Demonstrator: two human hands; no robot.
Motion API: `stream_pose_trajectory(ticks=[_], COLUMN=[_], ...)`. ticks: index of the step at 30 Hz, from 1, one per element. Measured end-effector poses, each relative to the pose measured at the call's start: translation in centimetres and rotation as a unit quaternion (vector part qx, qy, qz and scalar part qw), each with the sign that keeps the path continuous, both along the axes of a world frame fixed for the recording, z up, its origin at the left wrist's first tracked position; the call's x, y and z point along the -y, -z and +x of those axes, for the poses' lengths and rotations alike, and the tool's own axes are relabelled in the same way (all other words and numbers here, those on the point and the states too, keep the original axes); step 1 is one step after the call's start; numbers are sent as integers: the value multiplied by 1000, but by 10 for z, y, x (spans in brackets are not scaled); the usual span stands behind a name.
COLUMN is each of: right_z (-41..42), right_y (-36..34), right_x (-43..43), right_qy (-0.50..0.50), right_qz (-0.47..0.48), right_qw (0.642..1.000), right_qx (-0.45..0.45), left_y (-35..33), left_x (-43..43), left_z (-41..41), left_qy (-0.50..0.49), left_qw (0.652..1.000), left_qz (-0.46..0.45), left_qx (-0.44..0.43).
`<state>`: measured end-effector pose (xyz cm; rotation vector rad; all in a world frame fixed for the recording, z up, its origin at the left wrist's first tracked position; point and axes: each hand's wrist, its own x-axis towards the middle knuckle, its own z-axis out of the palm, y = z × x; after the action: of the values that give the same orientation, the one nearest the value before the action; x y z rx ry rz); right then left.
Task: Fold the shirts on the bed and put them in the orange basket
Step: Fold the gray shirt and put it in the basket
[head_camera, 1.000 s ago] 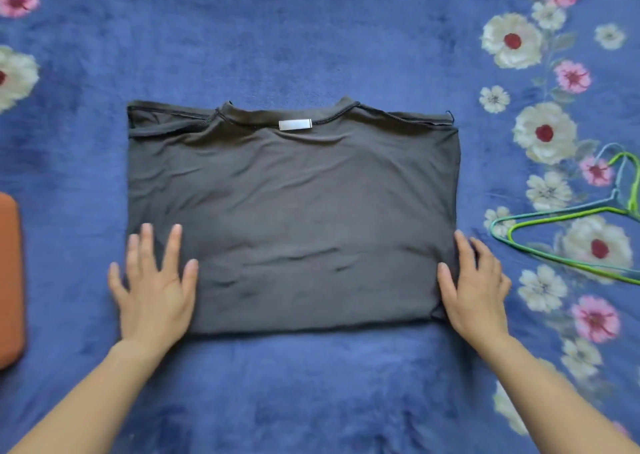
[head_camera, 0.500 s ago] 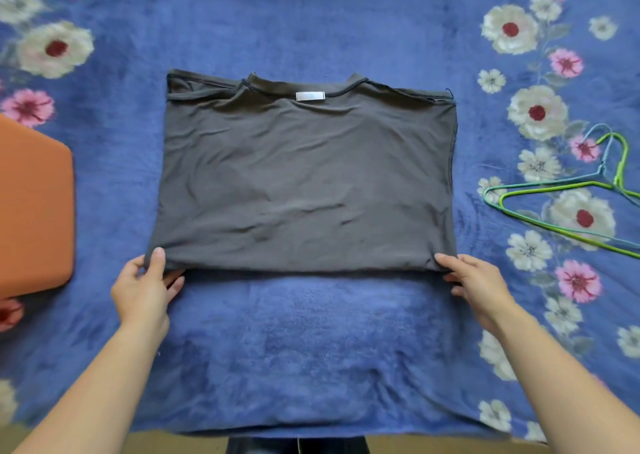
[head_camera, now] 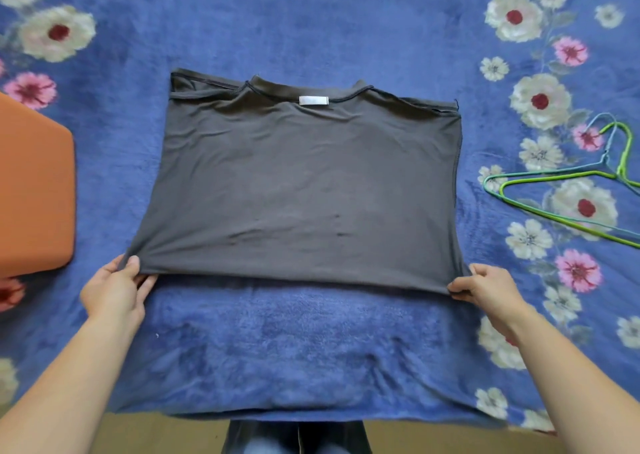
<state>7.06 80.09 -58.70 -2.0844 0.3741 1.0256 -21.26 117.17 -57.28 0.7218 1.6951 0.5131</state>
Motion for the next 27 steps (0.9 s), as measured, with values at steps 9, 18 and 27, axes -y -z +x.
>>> stream_pose_trajectory(ticks=[9,18,27], right_z=[6,50,98], right_y=[-8,2,-3], right_x=[-2,-41,-99], right_qy=[-16,71,114], right_qz=[52,105,91], right_qw=[991,989,989], right_qx=[-118,-78,4], left_y=[15,48,51], left_x=[47,237,255], left_z=[36,137,163], left_qy=[294,785,801], left_qw=[841,449,501], left_qz=[297,403,300], left_qx=[-344,-138,-133])
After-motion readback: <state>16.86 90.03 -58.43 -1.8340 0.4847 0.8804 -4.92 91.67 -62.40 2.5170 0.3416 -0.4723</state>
